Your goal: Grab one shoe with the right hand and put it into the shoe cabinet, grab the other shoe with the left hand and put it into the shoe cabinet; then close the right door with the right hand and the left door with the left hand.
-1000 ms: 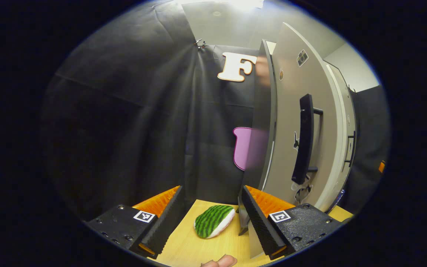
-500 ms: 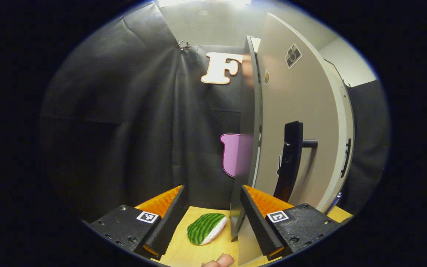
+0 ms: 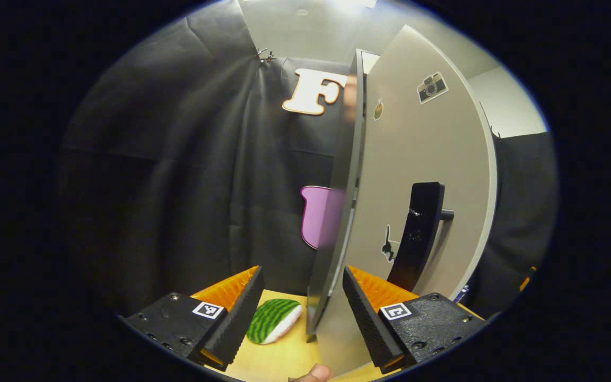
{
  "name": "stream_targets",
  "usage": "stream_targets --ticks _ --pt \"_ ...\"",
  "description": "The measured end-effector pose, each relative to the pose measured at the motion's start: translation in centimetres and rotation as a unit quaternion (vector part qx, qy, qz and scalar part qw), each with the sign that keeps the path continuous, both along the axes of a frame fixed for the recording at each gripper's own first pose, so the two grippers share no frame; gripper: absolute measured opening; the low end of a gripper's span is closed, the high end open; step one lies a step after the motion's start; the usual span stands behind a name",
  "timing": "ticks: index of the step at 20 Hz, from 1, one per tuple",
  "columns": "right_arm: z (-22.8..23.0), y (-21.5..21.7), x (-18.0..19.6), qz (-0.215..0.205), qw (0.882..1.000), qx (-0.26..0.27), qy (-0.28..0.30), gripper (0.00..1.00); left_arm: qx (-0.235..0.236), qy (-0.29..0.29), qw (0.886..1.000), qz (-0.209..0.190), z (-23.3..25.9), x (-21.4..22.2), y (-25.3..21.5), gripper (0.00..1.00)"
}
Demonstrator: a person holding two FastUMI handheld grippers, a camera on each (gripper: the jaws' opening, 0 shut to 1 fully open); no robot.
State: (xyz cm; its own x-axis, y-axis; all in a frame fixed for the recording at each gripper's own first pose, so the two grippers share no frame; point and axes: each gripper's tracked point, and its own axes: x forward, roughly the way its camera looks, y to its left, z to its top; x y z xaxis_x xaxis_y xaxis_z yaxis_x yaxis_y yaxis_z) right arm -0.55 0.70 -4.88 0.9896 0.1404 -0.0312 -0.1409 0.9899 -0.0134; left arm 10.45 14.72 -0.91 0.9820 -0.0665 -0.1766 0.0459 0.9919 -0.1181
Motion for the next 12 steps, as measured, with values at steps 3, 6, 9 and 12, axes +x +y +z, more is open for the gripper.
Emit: stream_targets --ticks 3,6,9,12 --pt "-0.3 0.2 -0.5 0.003 1.0 0.0 0.001 0.97 -0.014 0.008 1.0 -0.023 -0.3 0.2 -2.2 0.92" --pt "-0.3 -0.6 -0.9 0.0 1.0 0.006 0.003 0.97 0.001 -0.006 1.0 -0.017 0.4 0.6 -2.6 0.89" --pt "-0.5 -1.8 -1.0 -0.009 1.0 0.015 0.002 0.97 0.002 -0.008 1.0 -0.013 0.5 0.7 -3.4 0.92" --pt "-0.7 -3.1 -1.0 -0.023 0.999 0.023 0.002 0.97 -0.004 -0.004 1.0 -0.024 0.2 0.9 -5.2 0.92"
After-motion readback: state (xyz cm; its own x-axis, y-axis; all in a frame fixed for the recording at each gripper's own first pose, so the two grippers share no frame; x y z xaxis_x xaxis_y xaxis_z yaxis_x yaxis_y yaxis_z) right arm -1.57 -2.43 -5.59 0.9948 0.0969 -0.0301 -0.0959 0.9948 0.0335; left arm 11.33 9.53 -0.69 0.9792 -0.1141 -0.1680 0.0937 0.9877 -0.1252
